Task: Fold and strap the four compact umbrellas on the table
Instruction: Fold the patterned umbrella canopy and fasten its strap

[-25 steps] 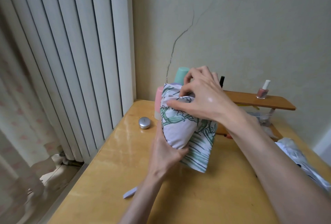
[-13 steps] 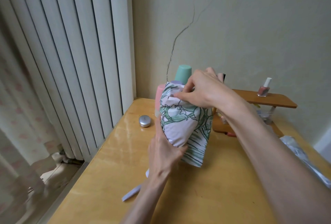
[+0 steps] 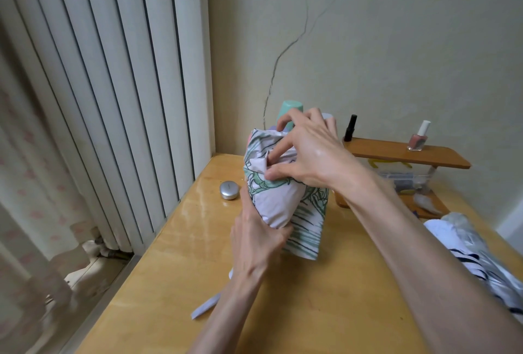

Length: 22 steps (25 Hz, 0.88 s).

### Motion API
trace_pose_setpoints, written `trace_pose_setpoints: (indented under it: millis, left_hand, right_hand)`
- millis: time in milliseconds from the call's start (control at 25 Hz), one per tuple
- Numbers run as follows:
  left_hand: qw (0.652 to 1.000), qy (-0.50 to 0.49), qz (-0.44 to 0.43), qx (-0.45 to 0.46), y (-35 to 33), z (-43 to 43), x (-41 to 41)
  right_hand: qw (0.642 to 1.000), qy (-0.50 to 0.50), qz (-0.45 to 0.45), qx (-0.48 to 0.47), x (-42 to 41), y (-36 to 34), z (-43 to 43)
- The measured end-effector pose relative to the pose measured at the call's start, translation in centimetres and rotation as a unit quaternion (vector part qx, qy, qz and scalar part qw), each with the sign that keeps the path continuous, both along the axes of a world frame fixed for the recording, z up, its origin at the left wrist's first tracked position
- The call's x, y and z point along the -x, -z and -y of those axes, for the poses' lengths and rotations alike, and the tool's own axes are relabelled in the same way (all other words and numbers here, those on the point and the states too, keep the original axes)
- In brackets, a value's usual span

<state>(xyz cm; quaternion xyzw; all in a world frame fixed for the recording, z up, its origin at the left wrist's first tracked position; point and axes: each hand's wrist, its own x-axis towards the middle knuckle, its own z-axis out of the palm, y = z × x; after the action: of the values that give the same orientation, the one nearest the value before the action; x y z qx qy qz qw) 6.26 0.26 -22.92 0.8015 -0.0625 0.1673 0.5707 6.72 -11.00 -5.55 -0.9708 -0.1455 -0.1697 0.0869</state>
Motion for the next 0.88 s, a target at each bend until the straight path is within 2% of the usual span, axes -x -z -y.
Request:
trace_pose_setpoints:
  millis: [120,320,480,640,720,840,880]
  left_hand:
    - [1.000,-0.001,0.002,-0.016,0.0,0.2,0.2]
    - [1.000,0.003,-0.004,0.005,0.1,-0.1,-0.2]
    - [1.000,0.004,-0.005,0.009,0.1,0.1,0.1]
    - [1.000,0.007,-0.014,0.016,0.0,0.3,0.3]
    - [1.000,0.016,-0.019,0.017,0.0,0.3,0.3]
    - [0.999,0.014,-0.023,0.018,-0.1,0.1,0.3]
    - [0.999,0.012,-0.025,0.019,-0.2,0.0,0.3]
  right_hand:
    - [0.999,0.007,0.036,-0.012,-0.2,0.5,-0.4]
    - [0.980,-0.026,-0.032,-0.193,-1.0,-0.6,0.8]
    - [0.977,-0.051,-0.022,-0.206,-1.9,-0.2,0.7]
    - [0.953,-0.070,-0.019,-0.293,-2.4,0.9,0.4]
    - [0.961,-0.079,0.018,-0.264,-2.5,1.5,0.3]
    - [0.973,-0.115,0.148,-0.137,-2.6,0.8,0.3]
    - [0.973,-0.117,0.146,-0.137,-2.7,0.5,0.2]
